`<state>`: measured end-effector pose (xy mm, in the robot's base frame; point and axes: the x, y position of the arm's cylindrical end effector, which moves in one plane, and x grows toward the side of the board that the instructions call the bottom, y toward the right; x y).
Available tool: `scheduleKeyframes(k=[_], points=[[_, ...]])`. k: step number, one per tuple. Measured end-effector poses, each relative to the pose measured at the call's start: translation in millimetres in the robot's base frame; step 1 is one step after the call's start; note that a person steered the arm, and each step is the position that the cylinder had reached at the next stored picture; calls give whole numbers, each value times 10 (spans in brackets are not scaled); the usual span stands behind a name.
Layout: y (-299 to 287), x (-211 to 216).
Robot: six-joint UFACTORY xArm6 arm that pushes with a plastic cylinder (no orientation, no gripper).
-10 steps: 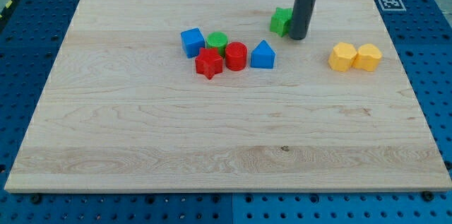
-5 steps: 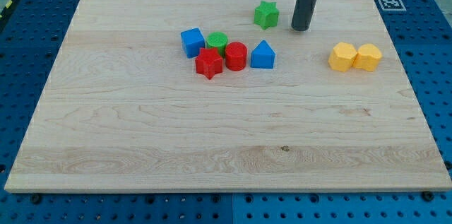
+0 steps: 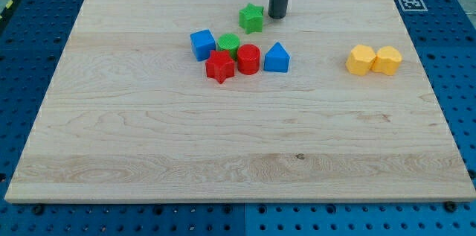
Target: Place the green star at top left of green circle
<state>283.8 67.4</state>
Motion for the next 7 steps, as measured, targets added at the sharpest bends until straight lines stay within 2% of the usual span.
scheduleKeyframes(k=[2,3,5,6,7], points=[[-480,505],[-311,420],[-108,-64],[-291,-86],[-526,177]])
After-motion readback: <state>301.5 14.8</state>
